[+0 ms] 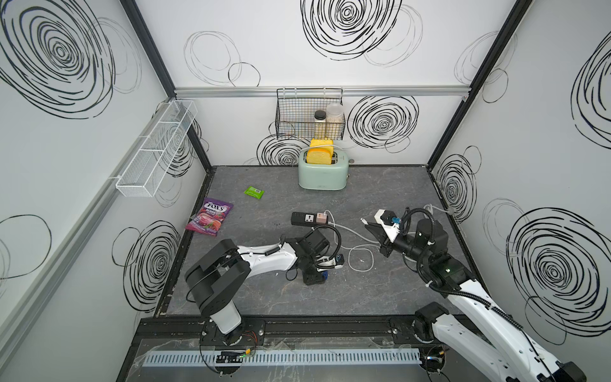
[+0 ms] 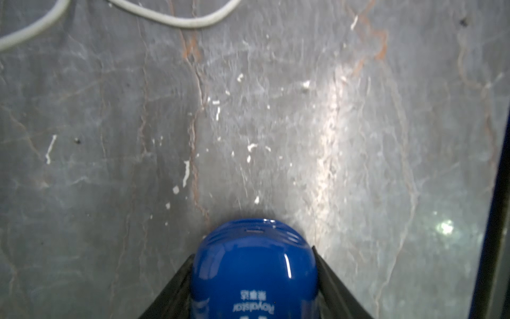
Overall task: Charge the electric shaver
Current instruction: Move the electric shaver to the center of the board.
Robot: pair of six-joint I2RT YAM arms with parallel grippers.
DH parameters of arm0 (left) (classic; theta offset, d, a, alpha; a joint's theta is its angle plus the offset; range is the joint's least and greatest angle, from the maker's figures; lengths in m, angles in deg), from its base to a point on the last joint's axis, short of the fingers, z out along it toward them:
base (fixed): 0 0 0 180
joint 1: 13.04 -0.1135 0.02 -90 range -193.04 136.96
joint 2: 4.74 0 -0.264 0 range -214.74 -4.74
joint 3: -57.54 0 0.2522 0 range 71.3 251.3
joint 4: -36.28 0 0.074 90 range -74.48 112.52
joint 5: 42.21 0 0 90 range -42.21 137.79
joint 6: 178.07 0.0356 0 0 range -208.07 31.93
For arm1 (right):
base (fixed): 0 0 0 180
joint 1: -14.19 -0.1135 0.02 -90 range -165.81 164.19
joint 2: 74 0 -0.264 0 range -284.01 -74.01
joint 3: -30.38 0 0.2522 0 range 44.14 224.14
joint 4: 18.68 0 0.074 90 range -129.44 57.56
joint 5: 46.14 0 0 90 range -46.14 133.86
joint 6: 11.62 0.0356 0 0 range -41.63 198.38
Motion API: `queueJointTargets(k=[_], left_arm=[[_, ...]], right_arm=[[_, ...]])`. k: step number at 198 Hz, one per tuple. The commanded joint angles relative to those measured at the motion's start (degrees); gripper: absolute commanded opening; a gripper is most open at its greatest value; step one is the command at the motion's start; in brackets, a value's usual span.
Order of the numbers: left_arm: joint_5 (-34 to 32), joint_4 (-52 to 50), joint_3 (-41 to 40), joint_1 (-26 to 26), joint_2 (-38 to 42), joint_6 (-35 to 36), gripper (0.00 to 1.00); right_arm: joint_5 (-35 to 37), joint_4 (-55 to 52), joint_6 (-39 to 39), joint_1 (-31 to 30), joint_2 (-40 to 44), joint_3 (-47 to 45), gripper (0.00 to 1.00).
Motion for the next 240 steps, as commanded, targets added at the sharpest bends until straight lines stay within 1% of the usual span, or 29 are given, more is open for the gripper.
queueJointTargets(k=[1, 18, 32, 38, 42, 53, 65, 84, 100, 118, 141, 163, 168, 186, 214, 240], left_arm=[[-0.47, 4.94, 0.92, 0.69, -2.31, -7.04, 0.57], [-2.15, 4.88, 1.61, 1.19, -3.60, -7.66, 0.71], [-3.27, 5.21, 1.60, 1.47, -3.82, -8.04, 0.80], [-4.24, 5.76, 1.36, 1.55, -3.60, -8.88, 0.86], [-5.02, 6.26, 1.17, 1.57, -3.41, -9.55, 0.88], [-5.27, 7.55, 0.57, 1.59, -2.93, -11.28, 0.88], [-4.16, 11.05, -1.26, 1.70, -1.73, -13.81, 0.89], [-3.56, 18.53, -6.19, 2.48, 0.90, -18.01, 0.89], [-4.14, 24.53, -10.73, 3.30, 3.32, -19.44, 0.89], [-3.67, 32.52, -16.74, 3.34, 6.10, -19.82, 0.89], [-0.94, 43.69, -24.99, 3.33, 9.51, -17.49, 0.89], [1.57, 51.16, -30.37, 2.01, 11.57, -17.21, 0.89], [1.89, 54.11, -31.25, 1.67, 11.86, -17.30, 0.90], [2.46, 56.27, -33.19, 0.74, 11.80, -16.79, 0.90], [4.37, 56.71, -33.17, -0.17, 9.65, -13.91, 0.89], [5.69, 59.62, -32.99, -1.01, 7.61, -13.43, 0.86]], right_arm=[[1.36, -1.47, -0.50, 0.41, 1.33, 1.17, 0.00], [1.76, -1.30, -0.74, 0.54, 2.28, 0.81, 0.00], [1.81, -1.13, -0.90, 0.67, 2.89, 0.37, 0.00], [1.80, -1.15, -0.89, 0.71, 3.15, 0.30, 0.00], [1.78, -1.17, -0.88, 0.76, 3.29, 0.16, 0.00], [1.81, -1.11, -1.02, 0.73, 3.69, 0.19, 0.00], [2.01, -1.06, -1.21, 0.81, 4.22, 0.02, 0.00], [1.75, -1.13, -2.02, 0.90, 4.71, 0.06, 0.00], [1.29, -1.47, -2.74, 0.98, 4.98, 0.23, 0.00], [0.14, -2.19, -3.44, 1.15, 5.15, 0.54, 0.00], [-0.70, -2.94, -4.27, 1.25, 5.32, 1.00, 0.00], [-1.32, -3.00, -4.66, 1.38, 4.93, 1.20, 0.00], [-1.46, -2.88, -4.59, 1.34, 4.84, 1.21, 0.00], [-1.99, -2.15, -4.14, 1.41, 4.30, 1.33, 0.00], [-2.24, -0.55, -3.19, 1.41, 3.69, 1.50, 0.00], [-2.29, -0.41, -2.98, 1.34, 2.91, 1.56, 0.00]])
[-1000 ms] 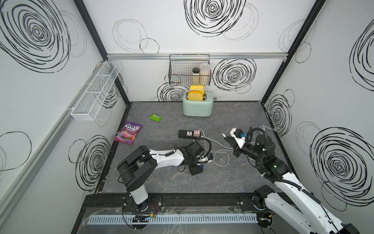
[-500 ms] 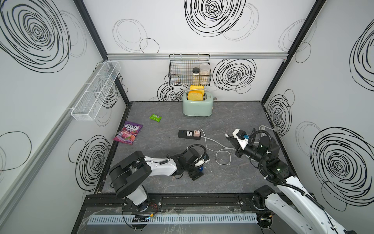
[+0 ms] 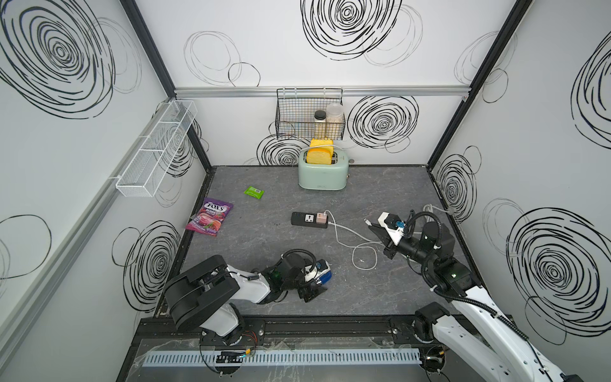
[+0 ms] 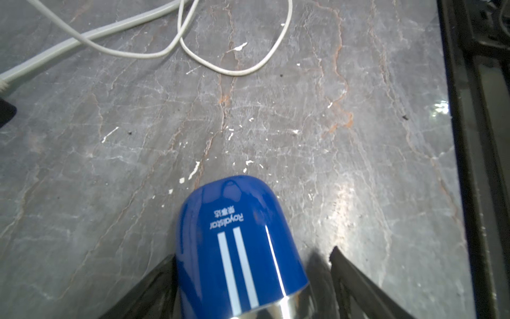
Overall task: Charge the electric shaver
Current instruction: Move the electric shaver to the center of the board, then pick up the electric shaver from the center of the board.
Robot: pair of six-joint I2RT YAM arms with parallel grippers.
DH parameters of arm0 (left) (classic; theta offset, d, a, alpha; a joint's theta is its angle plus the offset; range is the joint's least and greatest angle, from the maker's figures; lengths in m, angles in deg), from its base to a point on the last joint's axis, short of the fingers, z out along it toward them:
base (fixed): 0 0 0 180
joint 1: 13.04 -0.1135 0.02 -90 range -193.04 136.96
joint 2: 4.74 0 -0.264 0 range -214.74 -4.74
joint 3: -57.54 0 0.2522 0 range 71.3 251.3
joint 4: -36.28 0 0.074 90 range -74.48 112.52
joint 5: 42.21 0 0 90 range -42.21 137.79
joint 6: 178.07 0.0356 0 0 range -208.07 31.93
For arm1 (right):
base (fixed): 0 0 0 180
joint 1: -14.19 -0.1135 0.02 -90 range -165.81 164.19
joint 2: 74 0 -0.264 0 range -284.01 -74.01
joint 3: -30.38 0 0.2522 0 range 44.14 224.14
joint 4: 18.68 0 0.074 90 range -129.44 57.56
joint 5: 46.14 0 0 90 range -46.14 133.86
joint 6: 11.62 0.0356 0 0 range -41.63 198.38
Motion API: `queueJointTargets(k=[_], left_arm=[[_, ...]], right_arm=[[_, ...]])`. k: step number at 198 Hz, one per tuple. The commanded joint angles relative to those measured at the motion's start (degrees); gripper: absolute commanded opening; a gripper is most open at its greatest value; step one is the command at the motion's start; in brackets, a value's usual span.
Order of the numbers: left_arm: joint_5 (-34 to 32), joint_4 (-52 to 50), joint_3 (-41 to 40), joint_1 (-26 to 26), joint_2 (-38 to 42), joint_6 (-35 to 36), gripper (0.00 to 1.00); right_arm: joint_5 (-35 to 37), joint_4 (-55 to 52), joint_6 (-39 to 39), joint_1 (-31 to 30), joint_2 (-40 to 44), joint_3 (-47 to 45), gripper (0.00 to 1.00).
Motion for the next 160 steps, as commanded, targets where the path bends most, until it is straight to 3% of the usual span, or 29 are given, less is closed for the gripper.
queueJointTargets(k=[1, 52, 100, 118, 135, 140, 141, 143, 160], left_arm=[[2.91, 6.41, 0.04, -0.95, -1.99, 1.47, 0.85], [1.80, 11.69, -2.09, -1.49, -2.95, 0.59, 0.64], [2.83, 10.29, -0.43, -2.02, -4.34, 0.08, 0.52], [2.89, 10.86, -0.26, -2.27, -4.80, -0.30, 0.55], [2.79, 11.79, -0.64, -2.34, -4.71, 0.01, 0.68], [2.86, 11.94, -0.75, -2.34, -4.63, 0.19, 0.80], [2.88, 11.95, -0.75, -2.34, -4.63, 0.23, 0.92], [2.88, 11.95, -0.75, -2.28, -4.69, 0.26, 1.00], [3.47, 11.84, -0.51, -2.29, -4.80, 1.07, 0.97]], right_arm=[[-1.20, 1.48, 0.42, 0.26, -0.50, 1.56, 0.00], [-0.69, 2.51, 1.69, 0.24, -0.83, 0.98, 0.00], [-1.59, 3.49, 1.94, 0.17, -1.07, 0.24, 0.00], [-1.72, 3.49, 1.95, 0.18, -1.19, 0.26, 0.00], [-1.96, 3.48, 1.96, 0.19, -1.34, 0.08, 0.00], [-1.92, 3.58, 1.96, 0.16, -1.34, 0.01, 0.00], [-1.90, 3.58, 2.00, 0.19, -1.30, -0.01, 0.00], [-1.89, 3.54, 1.98, 0.14, -1.30, -0.02, 0.00], [-2.06, 3.63, 1.97, 0.15, -1.25, -0.21, 0.00]])
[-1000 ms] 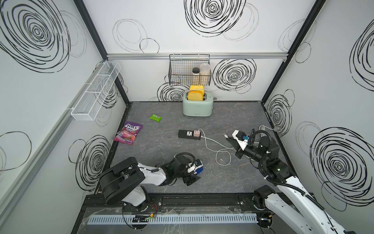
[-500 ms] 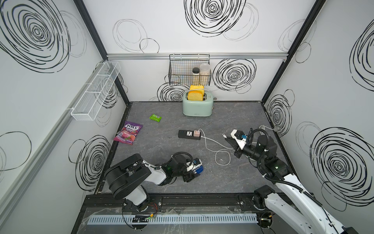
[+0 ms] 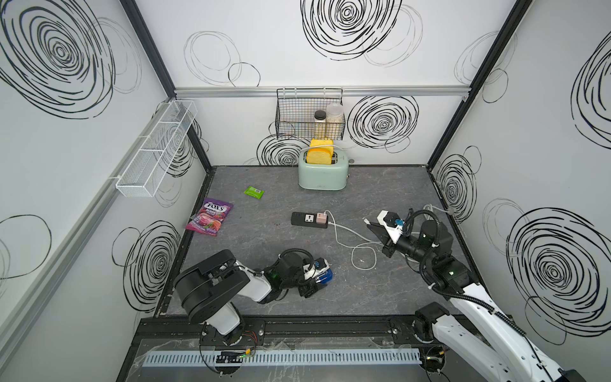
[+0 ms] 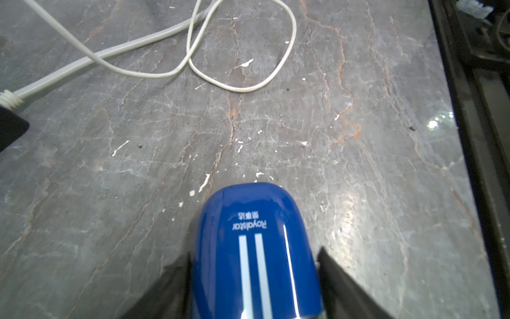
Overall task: Charge the electric shaver
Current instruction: Pick up the electric shaver from the center of the board.
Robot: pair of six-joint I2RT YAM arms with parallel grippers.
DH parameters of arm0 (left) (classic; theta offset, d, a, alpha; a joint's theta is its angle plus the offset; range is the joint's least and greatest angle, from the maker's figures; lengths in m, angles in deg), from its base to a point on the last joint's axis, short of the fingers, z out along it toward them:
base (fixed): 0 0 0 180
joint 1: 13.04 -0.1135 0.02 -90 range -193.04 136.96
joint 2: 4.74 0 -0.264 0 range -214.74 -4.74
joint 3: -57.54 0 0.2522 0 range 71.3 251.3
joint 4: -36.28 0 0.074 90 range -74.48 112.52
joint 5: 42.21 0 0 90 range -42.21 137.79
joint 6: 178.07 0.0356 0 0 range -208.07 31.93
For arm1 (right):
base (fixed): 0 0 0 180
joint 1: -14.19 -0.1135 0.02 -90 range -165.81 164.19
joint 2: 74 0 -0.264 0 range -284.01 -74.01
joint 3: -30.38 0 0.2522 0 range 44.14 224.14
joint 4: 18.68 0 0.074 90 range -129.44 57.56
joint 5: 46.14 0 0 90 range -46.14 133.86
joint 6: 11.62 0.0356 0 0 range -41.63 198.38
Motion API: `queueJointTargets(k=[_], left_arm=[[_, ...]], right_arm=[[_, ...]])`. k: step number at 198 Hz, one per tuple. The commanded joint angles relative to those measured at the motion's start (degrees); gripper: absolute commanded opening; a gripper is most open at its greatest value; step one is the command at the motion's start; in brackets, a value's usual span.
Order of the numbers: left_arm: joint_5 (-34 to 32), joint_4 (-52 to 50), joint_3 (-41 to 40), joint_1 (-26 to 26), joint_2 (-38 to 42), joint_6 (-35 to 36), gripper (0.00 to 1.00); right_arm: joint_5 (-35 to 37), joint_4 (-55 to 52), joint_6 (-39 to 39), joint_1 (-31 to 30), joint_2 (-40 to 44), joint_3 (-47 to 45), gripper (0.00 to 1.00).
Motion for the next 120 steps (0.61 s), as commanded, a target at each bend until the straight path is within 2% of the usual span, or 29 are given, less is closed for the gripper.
queueJointTargets(k=[1, 32, 87, 120], left_arm=[[1.43, 3.22, 0.83, -0.39, -0.75, 0.76, 0.97], [2.14, 2.95, 1.37, -0.43, -1.37, 1.76, 0.97], [1.52, 0.87, 3.83, -0.32, -2.91, -1.13, 1.00], [1.54, 2.00, 4.31, 0.04, -4.05, -1.30, 0.98]], right_arm=[[-1.30, 1.60, 0.29, 0.18, 0.12, -0.23, 0.00], [-1.35, 1.87, 0.30, 0.17, 0.20, -0.42, 0.00], [-1.64, 2.31, 0.28, 0.19, -0.07, -0.36, 0.00], [-1.56, 2.23, 0.23, 0.17, 0.06, -0.49, 0.00]])
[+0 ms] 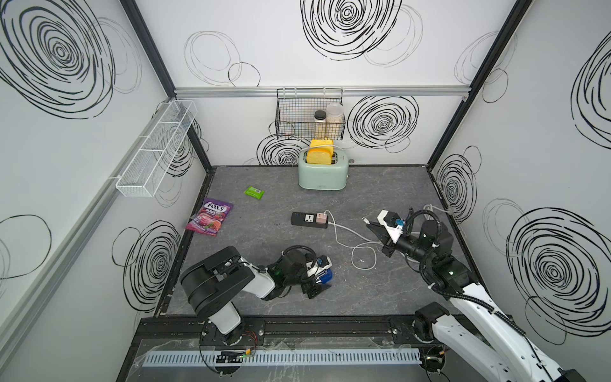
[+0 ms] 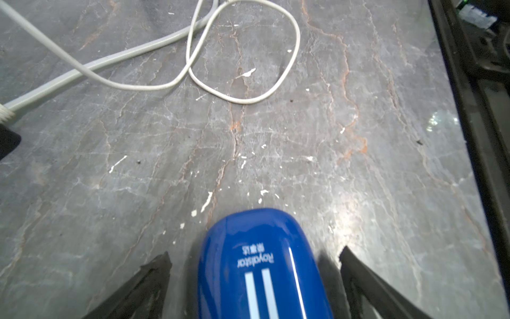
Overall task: Charge the electric shaver
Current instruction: Pick up the electric shaver from the center of the board.
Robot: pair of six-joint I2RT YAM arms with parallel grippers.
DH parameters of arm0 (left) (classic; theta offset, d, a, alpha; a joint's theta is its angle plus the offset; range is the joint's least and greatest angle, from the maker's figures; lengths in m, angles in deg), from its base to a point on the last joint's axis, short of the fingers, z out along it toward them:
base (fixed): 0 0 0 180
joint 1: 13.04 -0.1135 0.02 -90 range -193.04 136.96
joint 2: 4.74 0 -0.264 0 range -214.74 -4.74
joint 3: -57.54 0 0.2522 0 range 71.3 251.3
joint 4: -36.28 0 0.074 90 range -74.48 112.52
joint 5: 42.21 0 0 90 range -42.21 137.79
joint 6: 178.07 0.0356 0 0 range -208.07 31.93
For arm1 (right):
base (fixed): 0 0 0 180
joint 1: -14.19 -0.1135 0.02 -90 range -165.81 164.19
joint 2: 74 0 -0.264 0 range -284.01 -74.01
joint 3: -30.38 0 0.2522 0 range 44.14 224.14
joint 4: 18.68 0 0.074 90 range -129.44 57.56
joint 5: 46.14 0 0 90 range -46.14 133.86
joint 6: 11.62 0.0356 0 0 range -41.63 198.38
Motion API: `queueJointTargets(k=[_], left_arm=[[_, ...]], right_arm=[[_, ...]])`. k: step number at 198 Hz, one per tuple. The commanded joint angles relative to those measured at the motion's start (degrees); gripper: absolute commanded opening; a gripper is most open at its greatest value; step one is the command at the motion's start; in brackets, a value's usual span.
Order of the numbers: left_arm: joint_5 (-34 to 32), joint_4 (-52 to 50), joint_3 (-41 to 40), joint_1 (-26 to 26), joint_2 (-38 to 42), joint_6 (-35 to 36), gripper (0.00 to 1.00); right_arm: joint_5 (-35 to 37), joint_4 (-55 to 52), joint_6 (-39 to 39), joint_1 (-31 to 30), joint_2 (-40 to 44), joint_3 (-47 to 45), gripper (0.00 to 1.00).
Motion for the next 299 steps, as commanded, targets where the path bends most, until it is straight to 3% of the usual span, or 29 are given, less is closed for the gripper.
queueJointTargets(k=[1, 25, 48, 69, 121, 165, 198, 217, 223, 259, 299], left_arm=[[0.57, 2.18, 0.79, 0.27, -0.86, -0.95, 0.98], [0.49, 3.89, -0.36, 0.28, -0.52, -1.05, 0.92], [0.77, 3.64, -0.63, 0.23, -0.10, -0.86, 0.74], [0.44, 3.52, -0.79, 0.27, 0.06, -1.24, 0.67], [-1.40, 4.44, -2.04, 0.38, 1.05, -3.57, 0.72], [-1.10, 4.62, -2.39, 0.22, 1.26, -3.33, 0.64], [-0.35, 5.44, -2.66, -0.31, 1.07, -3.75, 0.38], [-0.96, 5.15, -2.48, -0.69, 2.11, -4.99, 0.00], [-0.59, 4.79, -2.27, -0.95, 2.89, -5.69, 0.00], [7.60, -2.81, 2.62, -4.75, 12.75, -5.22, 0.00], [31.34, -16.15, 12.70, -16.15, 19.01, 5.89, 0.00]], right_arm=[[-0.97, 1.33, 0.17, 0.15, 0.24, -0.47, 0.00], [-0.66, 1.37, -0.10, 0.21, 0.57, -0.76, 0.00], [-0.75, 1.47, -0.06, 0.17, 0.78, -1.39, 0.00], [-0.84, 1.41, 0.02, 0.14, 1.01, -1.79, 0.00], [-1.01, 1.41, -0.14, 0.13, 0.92, -1.99, 0.00], [-1.10, 0.63, -0.14, 0.13, 1.01, -2.25, 0.00], [-1.09, 0.50, -0.24, 0.20, 1.01, -2.16, 0.00], [-1.56, -0.38, -0.48, 0.17, 0.70, -1.91, 0.00], [-1.96, -1.00, -0.98, 0.19, 0.61, -1.58, 0.00], [-6.52, -9.72, -4.45, -0.14, -2.98, 2.72, 0.00], [-15.62, -18.75, -7.51, -3.04, -7.66, 8.95, 0.00]])
